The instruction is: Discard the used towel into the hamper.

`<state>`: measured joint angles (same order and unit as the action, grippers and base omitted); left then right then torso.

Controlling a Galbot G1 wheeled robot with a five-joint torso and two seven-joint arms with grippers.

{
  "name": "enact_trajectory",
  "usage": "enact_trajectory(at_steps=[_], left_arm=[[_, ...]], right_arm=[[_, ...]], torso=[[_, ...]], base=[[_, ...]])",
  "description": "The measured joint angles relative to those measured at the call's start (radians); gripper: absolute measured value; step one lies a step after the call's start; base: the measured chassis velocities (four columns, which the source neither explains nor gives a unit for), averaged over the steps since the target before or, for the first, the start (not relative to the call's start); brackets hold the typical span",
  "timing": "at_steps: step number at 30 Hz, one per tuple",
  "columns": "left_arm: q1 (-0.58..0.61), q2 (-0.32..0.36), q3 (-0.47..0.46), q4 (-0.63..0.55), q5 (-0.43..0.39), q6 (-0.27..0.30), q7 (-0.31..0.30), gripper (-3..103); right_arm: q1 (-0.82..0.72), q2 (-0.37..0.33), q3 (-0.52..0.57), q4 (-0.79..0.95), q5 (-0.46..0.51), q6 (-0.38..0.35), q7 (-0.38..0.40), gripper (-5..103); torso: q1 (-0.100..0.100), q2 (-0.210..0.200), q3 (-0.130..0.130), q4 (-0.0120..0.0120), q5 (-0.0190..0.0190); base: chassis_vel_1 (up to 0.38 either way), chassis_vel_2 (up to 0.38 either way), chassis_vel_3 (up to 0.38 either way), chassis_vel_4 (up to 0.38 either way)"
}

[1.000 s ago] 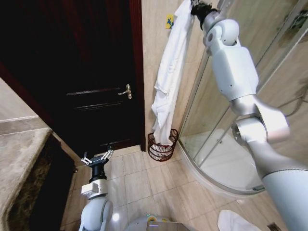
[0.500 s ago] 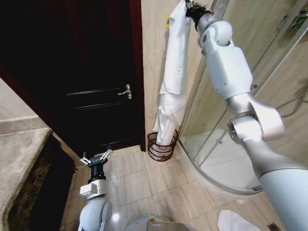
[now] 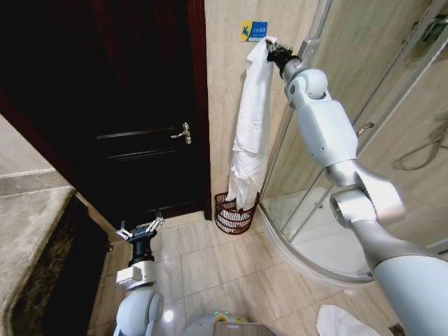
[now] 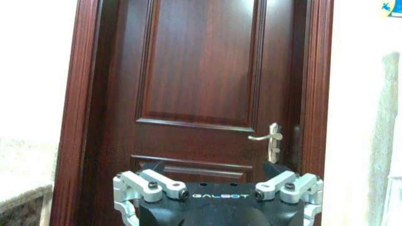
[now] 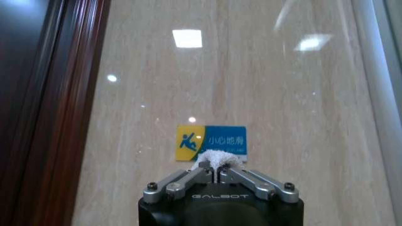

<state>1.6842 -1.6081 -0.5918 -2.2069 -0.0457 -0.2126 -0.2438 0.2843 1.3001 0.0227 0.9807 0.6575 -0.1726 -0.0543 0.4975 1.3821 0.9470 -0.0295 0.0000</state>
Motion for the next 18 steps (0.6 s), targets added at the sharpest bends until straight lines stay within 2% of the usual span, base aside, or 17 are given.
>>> enact_trajectory(at_steps=[9, 12, 15, 18], left_arm=[[0.008, 0.0, 0.0, 0.003, 0.008, 0.003, 0.005, 100], [0.01, 0.0, 0.001, 0.004, 0.007, -0.003, 0.019, 100], [0.012, 0.0, 0.005, 0.005, 0.001, -0.03, 0.059, 100], [0.012, 0.0, 0.007, 0.006, 0.0, -0.034, 0.066, 100]], right_arm=[[-0.091, 0.016, 0.026, 0.017, 0.013, 0.02, 0.011, 1], [-0.109, 0.018, 0.031, 0.017, 0.007, 0.023, 0.011, 1], [-0.15, 0.02, 0.04, 0.021, -0.007, 0.032, 0.011, 1], [-0.163, 0.023, 0.042, 0.021, -0.013, 0.037, 0.011, 1]], torso=[[-0.007, -0.014, -0.007, 0.0004, 0.0], [-0.013, -0.028, -0.014, 0.0004, 0.0001], [-0.027, -0.058, -0.031, 0.0, 0.0001], [-0.032, -0.07, -0.037, 0.0001, 0.0002]], base=[[0.0, 0.0, 0.0, 0.0], [0.0, 0.0, 0.0, 0.0], [0.0, 0.0, 0.0, 0.0], [0.0, 0.0, 0.0, 0.0]])
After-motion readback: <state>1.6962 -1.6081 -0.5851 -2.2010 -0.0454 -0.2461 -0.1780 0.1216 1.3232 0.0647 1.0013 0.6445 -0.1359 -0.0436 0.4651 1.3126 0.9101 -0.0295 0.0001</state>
